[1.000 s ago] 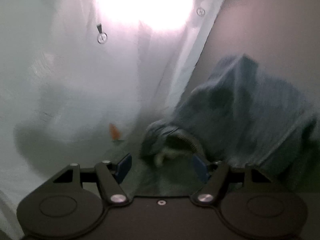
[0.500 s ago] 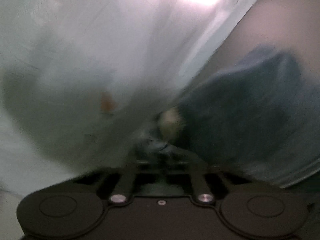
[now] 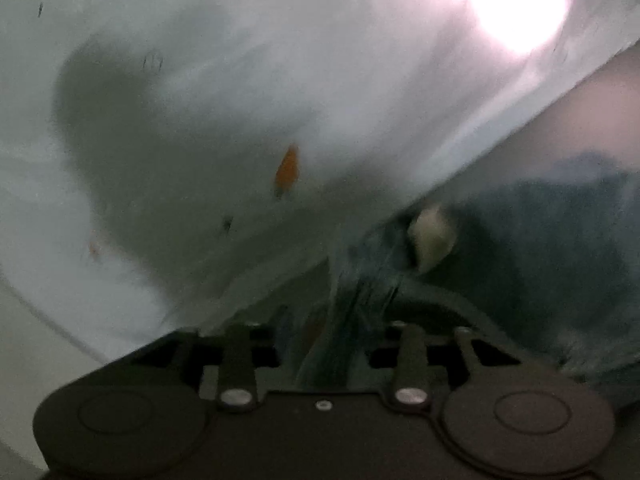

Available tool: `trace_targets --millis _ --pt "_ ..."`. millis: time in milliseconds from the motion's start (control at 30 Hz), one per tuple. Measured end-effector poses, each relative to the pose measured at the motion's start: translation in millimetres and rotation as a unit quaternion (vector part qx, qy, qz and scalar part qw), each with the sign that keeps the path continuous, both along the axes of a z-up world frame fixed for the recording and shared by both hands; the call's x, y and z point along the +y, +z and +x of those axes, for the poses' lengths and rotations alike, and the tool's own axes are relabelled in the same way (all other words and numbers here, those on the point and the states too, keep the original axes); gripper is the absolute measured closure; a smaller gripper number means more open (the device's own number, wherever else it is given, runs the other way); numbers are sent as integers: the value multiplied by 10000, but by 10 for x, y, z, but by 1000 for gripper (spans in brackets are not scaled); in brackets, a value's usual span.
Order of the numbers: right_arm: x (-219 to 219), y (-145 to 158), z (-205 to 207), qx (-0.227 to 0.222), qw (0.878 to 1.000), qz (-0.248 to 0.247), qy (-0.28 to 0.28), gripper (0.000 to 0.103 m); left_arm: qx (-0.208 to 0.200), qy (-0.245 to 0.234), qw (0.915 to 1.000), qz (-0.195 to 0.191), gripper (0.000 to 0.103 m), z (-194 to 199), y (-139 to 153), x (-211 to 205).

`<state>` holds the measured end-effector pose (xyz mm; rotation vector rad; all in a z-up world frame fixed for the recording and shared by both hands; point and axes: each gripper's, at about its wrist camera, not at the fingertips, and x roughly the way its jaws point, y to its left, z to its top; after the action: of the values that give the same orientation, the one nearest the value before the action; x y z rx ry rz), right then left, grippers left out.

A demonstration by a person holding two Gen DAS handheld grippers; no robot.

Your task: Fold clothes

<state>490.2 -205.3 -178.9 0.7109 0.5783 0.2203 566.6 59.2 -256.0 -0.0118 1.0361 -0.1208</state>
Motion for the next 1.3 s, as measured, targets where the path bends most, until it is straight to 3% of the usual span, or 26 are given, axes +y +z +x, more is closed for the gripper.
trace_targets --millis 167,200,267,400,500,533,567,600,633,800,900,967,1067,1133,1200,1300 --pt "-194 -93 145 194 9989 4 -416 46 42 -3 10000 12 0 38 10 -13" --pt "-212 -116 168 240 9988 -52 -422 39 52 -6 10000 13 0 40 15 -14" --pt "-200 -164 225 385 9984 -310 -285 31 71 -4 10000 17 0 50 22 -15" --pt "-74 -167 230 283 9953 -888 262 28 88 4 10000 25 0 59 31 -20" --pt "112 -117 228 153 9848 -1619 606 28 90 24 10000 36 0 59 36 -24" --pt "170 -116 238 130 9804 -1834 709 32 94 26 9999 40 0 62 35 -25" --pt "225 -126 256 122 9758 -2031 804 54 97 27 9999 43 0 65 34 -26" --pt "280 -135 273 113 9707 -2226 899 84 99 26 9999 44 0 65 32 -28" --pt "307 -131 279 106 9706 -2197 976 94 100 23 9999 43 0 64 30 -31" --pt "352 50 83 -219 9813 -1516 1162 94 71 13 10000 33 0 65 17 -11" --pt "312 67 -53 -144 9911 -708 1119 94 56 10 10000 27 0 69 5 1" --pt "404 -40 -99 147 9887 -853 1222 94 51 1 10000 20 0 74 0 4" --pt "553 -345 -34 992 9781 -1277 1307 93 37 -50 10000 -15 0 68 0 17" --pt "535 -349 -52 1049 9812 -1105 1185 90 35 -172 9998 -77 0 59 9 55" --pt "519 -296 -42 1149 9809 -1023 1191 74 75 -326 9993 -180 0 59 27 115" --pt "541 -156 -94 1075 9751 -1406 1335 61 169 -247 9990 -320 0 83 93 217"
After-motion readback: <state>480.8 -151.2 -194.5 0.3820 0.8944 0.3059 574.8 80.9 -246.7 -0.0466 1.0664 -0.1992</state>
